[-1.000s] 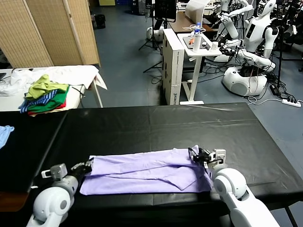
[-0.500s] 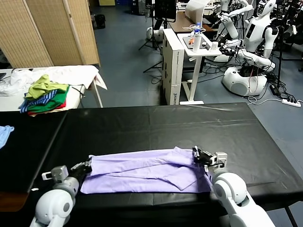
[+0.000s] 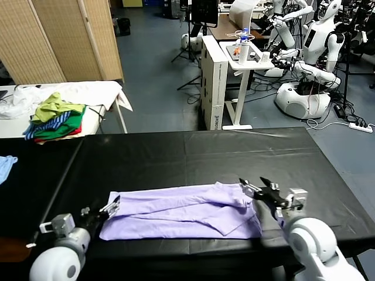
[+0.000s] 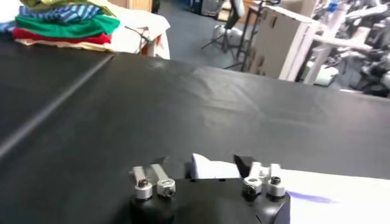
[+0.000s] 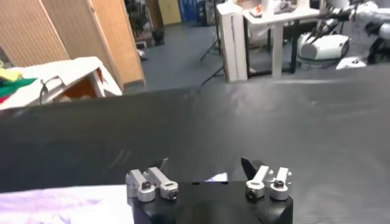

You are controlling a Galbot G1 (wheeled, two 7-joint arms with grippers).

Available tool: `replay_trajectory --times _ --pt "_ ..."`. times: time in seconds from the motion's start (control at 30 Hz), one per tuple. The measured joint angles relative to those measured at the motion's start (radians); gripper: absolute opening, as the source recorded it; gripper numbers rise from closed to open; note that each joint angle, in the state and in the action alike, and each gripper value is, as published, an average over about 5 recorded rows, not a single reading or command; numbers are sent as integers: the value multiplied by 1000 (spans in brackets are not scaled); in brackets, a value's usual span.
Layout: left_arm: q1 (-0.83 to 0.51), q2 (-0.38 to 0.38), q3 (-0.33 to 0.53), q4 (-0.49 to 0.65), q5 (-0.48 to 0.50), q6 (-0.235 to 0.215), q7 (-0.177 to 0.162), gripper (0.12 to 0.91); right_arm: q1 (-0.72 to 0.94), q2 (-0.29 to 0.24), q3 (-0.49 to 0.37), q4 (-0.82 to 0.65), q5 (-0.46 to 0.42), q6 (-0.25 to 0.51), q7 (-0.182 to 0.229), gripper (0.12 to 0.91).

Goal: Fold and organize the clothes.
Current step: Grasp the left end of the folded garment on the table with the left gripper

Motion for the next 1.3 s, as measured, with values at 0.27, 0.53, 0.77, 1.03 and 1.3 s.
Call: replay_trajectory --times 0.27,0.53,0.77,1.03,1.3 --pt "27 -38 -8 14 0 -14 7 903 -96 5 76 75 -1 6 -3 907" --pt "42 -67 -4 13 0 -20 8 742 -106 14 83 101 -6 5 2 907" --pt "54 -96 -5 21 -37 -22 9 605 -103 13 85 113 -7 5 3 907" --pt "50 -125 -7 37 -50 -20 7 436 -106 11 88 123 -7 5 1 907" --pt "50 -127 -3 25 28 -26 10 191 -104 16 85 124 -9 7 0 907"
